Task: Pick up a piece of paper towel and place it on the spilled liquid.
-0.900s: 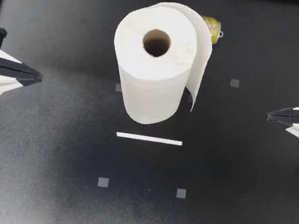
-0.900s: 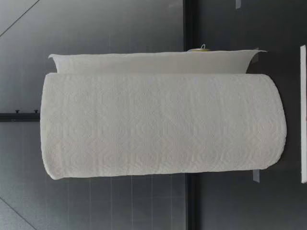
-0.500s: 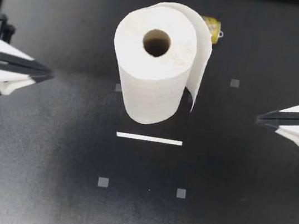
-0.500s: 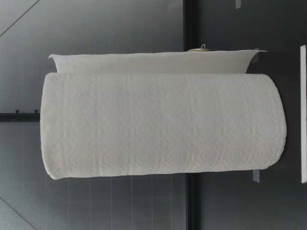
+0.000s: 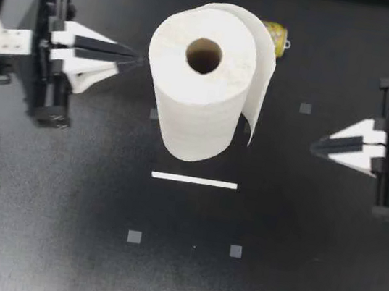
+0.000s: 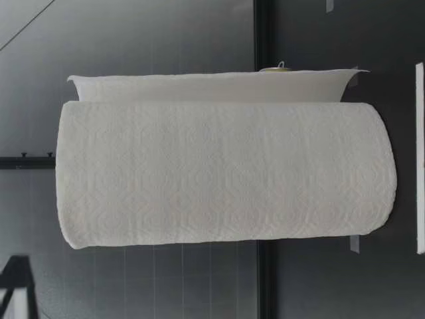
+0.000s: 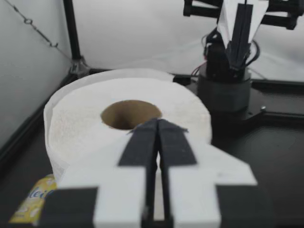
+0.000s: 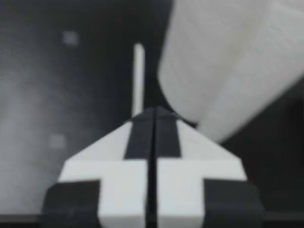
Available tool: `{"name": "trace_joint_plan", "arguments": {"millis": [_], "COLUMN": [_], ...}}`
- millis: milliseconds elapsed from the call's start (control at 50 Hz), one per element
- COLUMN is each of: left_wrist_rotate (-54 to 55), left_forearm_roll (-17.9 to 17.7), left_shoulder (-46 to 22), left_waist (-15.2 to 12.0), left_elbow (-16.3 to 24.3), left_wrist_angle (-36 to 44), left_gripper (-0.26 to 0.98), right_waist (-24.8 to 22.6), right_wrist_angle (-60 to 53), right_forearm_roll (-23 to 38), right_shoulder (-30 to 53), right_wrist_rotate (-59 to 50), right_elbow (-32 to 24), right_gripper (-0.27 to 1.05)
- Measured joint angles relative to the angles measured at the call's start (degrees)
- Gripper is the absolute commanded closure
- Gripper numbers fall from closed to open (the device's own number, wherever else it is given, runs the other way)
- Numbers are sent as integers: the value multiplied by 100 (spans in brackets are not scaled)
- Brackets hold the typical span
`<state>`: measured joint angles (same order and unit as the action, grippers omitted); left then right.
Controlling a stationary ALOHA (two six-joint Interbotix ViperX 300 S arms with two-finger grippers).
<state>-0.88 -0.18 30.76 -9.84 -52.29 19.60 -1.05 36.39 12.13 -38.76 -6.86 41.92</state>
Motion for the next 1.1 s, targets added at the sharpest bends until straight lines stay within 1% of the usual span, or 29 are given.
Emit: {"name": "trace_joint_plan", "arguments": {"millis": [80,140,200,220,340,400,480,660,740,800,880,980,1000,1100], "left_wrist_rotate": [-9,0,9,0,-9,-9,9,9,9,9,9,18,18,26], "left_forearm_roll": [9,0,0,0,0,0,0,0,0,0,0,0,0,0], "left_shoulder": [-237,-413,-536,-563,-598,-606,-606,-589,-589,-598,-589,-598,-598,-598], "left_waist": [-62,-149,-220,-237,-290,-325,-369,-378,-369,-378,-378,-378,-378,-378], "left_elbow": [149,237,316,334,387,404,413,448,483,492,501,510,510,501], "left_wrist_angle": [-70,-141,-185,-193,-246,-334,-501,-747,-817,-870,-888,-888,-888,-896], "left_gripper": [61,61,61,61,61,61,61,61,61,61,61,61,61,61], "right_waist": [-290,-642,-1090,-1283,-2329,-2751,-3085,-3146,-3146,-3146,-3138,-3138,-3129,-3041], "right_wrist_angle": [422,817,1292,1503,2452,2742,2883,2909,2962,3050,3173,3226,3226,3234], "right_forearm_roll": [747,1529,2391,2760,4228,4755,5361,6688,7233,7515,7761,7840,7849,7857], "right_shoulder": [123,193,211,211,237,316,536,1116,1345,1477,1635,1819,1854,2162], "right_wrist_rotate": [-642,-1397,-2285,-2663,-4403,-5168,-6223,-8323,-9185,-9721,-10354,-10828,-10898,-11162], "right_elbow": [-114,-149,-167,-167,-114,18,246,554,650,729,826,879,879,879], "right_gripper": [75,75,75,75,75,75,75,74,71,68,58,38,32,11]}}
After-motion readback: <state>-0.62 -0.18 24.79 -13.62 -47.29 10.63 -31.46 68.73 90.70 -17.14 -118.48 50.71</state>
